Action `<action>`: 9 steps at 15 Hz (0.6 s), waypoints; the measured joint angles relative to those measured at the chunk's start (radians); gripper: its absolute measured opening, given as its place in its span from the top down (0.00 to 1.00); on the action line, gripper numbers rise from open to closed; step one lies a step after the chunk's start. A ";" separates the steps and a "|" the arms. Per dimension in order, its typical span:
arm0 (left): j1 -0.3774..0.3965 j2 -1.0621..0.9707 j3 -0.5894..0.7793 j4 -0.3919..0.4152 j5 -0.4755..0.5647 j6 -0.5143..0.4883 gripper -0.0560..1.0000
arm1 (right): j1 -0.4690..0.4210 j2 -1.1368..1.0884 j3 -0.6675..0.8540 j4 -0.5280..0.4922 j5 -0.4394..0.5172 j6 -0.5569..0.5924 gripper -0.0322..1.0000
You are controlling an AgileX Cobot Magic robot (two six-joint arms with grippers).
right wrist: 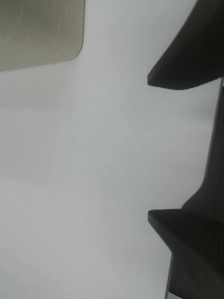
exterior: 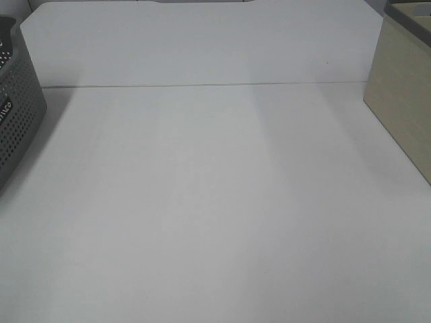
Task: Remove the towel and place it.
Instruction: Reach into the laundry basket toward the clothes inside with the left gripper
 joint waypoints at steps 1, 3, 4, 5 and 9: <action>0.000 0.000 0.000 0.000 0.000 0.000 0.01 | 0.000 0.000 0.000 0.000 0.000 0.000 0.28; 0.000 0.000 0.000 0.000 0.000 0.000 0.01 | 0.000 0.000 0.000 0.000 0.000 0.000 0.28; 0.000 0.000 0.000 0.000 0.000 0.000 0.01 | 0.000 0.000 0.000 0.000 0.000 0.000 0.28; 0.000 0.000 0.000 0.000 0.000 0.000 0.01 | 0.000 0.000 0.000 0.000 0.000 0.000 0.28; 0.000 0.000 0.000 0.000 0.000 0.000 0.01 | 0.000 0.000 0.000 0.000 0.000 0.000 0.28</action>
